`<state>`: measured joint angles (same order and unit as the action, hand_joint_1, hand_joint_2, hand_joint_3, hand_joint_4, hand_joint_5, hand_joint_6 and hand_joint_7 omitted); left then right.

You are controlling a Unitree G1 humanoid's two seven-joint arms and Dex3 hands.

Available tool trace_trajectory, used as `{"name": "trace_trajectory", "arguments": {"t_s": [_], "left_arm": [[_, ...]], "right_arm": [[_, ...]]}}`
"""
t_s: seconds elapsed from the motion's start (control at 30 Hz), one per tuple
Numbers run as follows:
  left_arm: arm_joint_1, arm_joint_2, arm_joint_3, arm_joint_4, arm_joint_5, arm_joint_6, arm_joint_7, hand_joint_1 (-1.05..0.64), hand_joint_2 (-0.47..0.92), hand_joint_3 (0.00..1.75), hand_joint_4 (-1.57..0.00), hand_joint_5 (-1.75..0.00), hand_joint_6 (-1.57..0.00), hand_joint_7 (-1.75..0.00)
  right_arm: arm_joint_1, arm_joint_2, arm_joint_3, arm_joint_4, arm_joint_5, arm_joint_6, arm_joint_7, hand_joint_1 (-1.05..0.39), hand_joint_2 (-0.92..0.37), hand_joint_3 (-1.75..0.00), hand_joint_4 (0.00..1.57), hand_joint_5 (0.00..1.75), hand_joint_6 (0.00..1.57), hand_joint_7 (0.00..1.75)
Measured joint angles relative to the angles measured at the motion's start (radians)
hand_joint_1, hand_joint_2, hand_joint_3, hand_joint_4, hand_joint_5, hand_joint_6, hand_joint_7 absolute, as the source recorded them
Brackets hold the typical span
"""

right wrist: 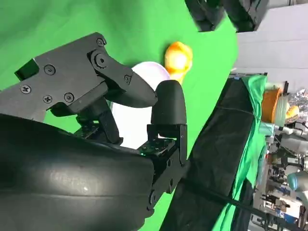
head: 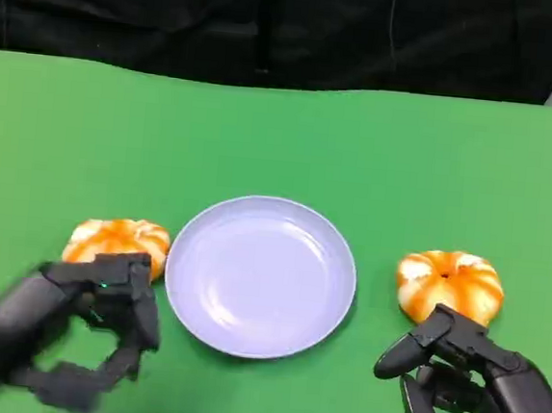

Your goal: Grasp the bread from the table and place it into the plate.

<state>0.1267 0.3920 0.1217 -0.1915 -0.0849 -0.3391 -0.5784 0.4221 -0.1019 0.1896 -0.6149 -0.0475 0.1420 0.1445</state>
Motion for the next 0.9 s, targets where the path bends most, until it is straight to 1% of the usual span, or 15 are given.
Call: {"name": "trace_trajectory", "arguments": {"t_s": [0.03, 0.07, 0.13, 0.17, 0.2, 0.23, 0.33, 0.4, 0.53, 0.67, 0.77, 0.9], "left_arm": [[-0.025, 0.037, 0.018, 0.001, 0.021, -0.049, 0.001, -0.45, 0.91, 0.10, -0.57, -0.28, -0.71, -0.14], [-0.041, 0.055, 0.028, 0.002, 0.027, -0.080, 0.004, -0.46, 0.92, 0.08, -0.57, -0.26, -0.72, -0.12], [-0.047, 0.059, 0.019, 0.015, 0.040, -0.112, 0.004, -0.46, 0.92, 0.08, -0.58, -0.25, -0.72, -0.11], [-0.044, 0.058, 0.011, 0.023, 0.045, -0.114, 0.004, -0.49, 0.92, 0.07, -0.54, -0.22, -0.70, -0.09], [-0.041, 0.058, 0.007, 0.028, 0.046, -0.117, 0.004, -0.57, 0.91, 0.05, -0.48, -0.17, -0.63, -0.05], [-0.044, 0.066, 0.006, 0.024, 0.089, -0.123, 0.011, -0.61, 0.91, 0.04, -0.45, -0.14, -0.60, -0.03], [-0.064, 0.158, 0.007, -0.011, 0.292, -0.134, 0.022, -0.65, 0.91, 0.02, -0.41, -0.09, -0.56, -0.01], [-0.079, 0.194, 0.008, -0.030, 0.346, -0.135, 0.030, -0.66, 0.91, 0.02, -0.40, -0.07, -0.53, 0.00], [-0.101, 0.222, 0.003, -0.043, 0.385, -0.126, 0.040, -0.67, 0.91, 0.01, -0.40, -0.05, -0.53, 0.00], [-0.103, 0.227, -0.005, -0.044, 0.394, -0.119, 0.043, -0.67, 0.92, 0.01, -0.40, -0.04, -0.53, 0.00], [-0.104, 0.234, -0.008, -0.046, 0.398, -0.112, 0.049, -0.69, 0.91, 0.00, -0.31, -0.01, -0.44, 0.00], [-0.127, 0.290, -0.020, -0.065, 0.438, -0.052, 0.020, -0.70, 0.91, 0.00, -0.29, 0.00, -0.42, 0.00]], "right_arm": [[-0.002, -0.001, -0.004, 0.004, 0.000, 0.000, 0.000, -0.06, -0.70, -0.97, 0.77, 1.75, 0.71, 1.46], [-0.004, -0.001, -0.005, 0.006, 0.000, 0.000, 0.000, -0.06, -0.70, -0.96, 0.77, 1.75, 0.70, 1.46], [-0.006, -0.001, -0.006, 0.006, 0.001, -0.002, 0.001, -0.06, -0.70, -0.96, 0.77, 1.75, 0.70, 1.46], [-0.006, -0.001, -0.006, 0.006, 0.001, -0.003, 0.002, -0.07, -0.70, -0.96, 0.76, 1.75, 0.70, 1.46], [-0.006, -0.001, -0.006, 0.006, 0.001, -0.003, 0.002, -0.07, -0.70, -0.96, 0.76, 1.75, 0.70, 1.46], [-0.006, -0.001, -0.008, 0.007, 0.003, -0.003, 0.003, -0.07, -0.70, -0.97, 0.76, 1.75, 0.70, 1.46], [-0.010, -0.001, -0.015, 0.008, 0.015, -0.003, 0.012, -0.07, -0.70, -0.96, 0.76, 1.75, 0.70, 1.46], [-0.014, -0.002, -0.017, 0.009, 0.015, -0.003, 0.014, -0.07, -0.70, -0.96, 0.76, 1.75, 0.70, 1.46], [-0.017, -0.001, -0.018, 0.009, 0.015, -0.003, 0.015, -0.06, -0.70, -0.96, 0.76, 1.75, 0.70, 1.46], [-0.017, -0.001, -0.019, 0.009, 0.015, -0.002, 0.015, -0.06, -0.70, -0.96, 0.76, 1.75, 0.71, 1.46], [-0.017, -0.001, -0.019, 0.009, 0.014, -0.002, 0.015, -0.07, -0.70, -0.96, 0.77, 1.75, 0.71, 1.46], [-0.017, -0.002, -0.018, 0.009, 0.012, -0.002, 0.015, -0.06, -0.70, -0.97, 0.77, 1.75, 0.71, 1.47]]}}
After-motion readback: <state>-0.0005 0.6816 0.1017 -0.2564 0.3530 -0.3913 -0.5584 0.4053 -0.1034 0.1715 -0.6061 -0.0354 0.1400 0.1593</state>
